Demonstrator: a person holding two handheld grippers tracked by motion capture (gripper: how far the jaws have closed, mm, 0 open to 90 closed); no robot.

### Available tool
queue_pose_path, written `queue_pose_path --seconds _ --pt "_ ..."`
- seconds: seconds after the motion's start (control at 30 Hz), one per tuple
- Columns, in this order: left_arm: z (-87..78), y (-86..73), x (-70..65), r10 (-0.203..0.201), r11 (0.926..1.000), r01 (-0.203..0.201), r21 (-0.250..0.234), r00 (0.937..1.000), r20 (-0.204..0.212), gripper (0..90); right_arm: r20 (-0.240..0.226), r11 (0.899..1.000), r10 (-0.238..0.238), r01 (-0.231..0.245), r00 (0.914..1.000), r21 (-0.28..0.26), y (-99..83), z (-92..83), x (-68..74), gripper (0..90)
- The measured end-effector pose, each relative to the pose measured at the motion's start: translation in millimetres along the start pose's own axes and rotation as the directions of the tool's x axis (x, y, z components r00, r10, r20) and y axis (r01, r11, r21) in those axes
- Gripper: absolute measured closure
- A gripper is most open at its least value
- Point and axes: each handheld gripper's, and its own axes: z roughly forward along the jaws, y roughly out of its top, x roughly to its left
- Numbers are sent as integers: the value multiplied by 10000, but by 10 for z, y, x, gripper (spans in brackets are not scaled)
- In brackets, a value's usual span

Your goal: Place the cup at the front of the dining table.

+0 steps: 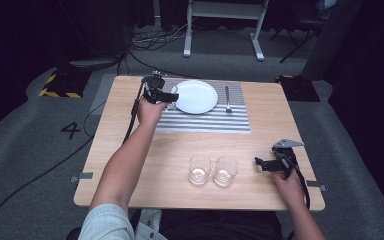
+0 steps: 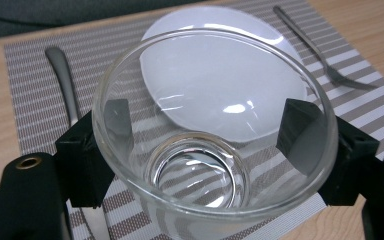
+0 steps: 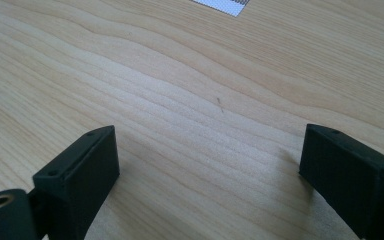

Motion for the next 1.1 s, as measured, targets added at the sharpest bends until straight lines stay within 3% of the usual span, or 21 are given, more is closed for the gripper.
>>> queue_pose_path --seconds 0.07,0.27,0.3,0.43,0.53,0.57,0.9,0.93,0.97,1.03,1.1 --pt "53 -18 11 -114 9999 114 101 9999 -21 196 43 10000 -83 83 10000 19 -1 0 -6 88" --pt "163 -57 22 34 9983 -23 580 9998 -183 196 45 10000 -86 86 10000 20 -2 0 -7 88" --pt "171 -60 29 227 9970 -206 750 9994 -264 196 43 10000 -80 80 10000 20 -1 0 -6 88" --pt "237 -85 9 12 9942 18 1073 9996 -281 195 43 10000 -82 82 10000 21 -1 0 -6 88" --pt "261 -99 4 162 9922 -127 1238 9995 -277 195 43 10000 -87 87 10000 18 -1 0 -7 88" --pt "282 -116 6 381 9898 -323 1384 9985 -394 196 43 10000 -85 85 10000 17 -1 0 -7 88" --pt "335 -186 87 162 9855 -76 1697 9987 -491 195 50 9999 -123 123 9999 1 -1 2 -9 88" --pt "333 -188 82 -2 9857 83 1684 9988 -480 195 50 9999 -123 123 9999 1 -1 2 -9 88" --pt "328 -186 78 269 9828 -167 1839 9982 -531 194 42 9999 -121 120 9999 20 0 2 -8 88" --pt "338 -194 60 215 9851 -119 1713 9983 -542 194 28 9999 -128 128 9999 36 0 1 -10 88" --pt "332 -197 43 485 9828 -364 1811 9969 -627 193 -37 10000 50 -50 10000 -38 4 5 5 88"
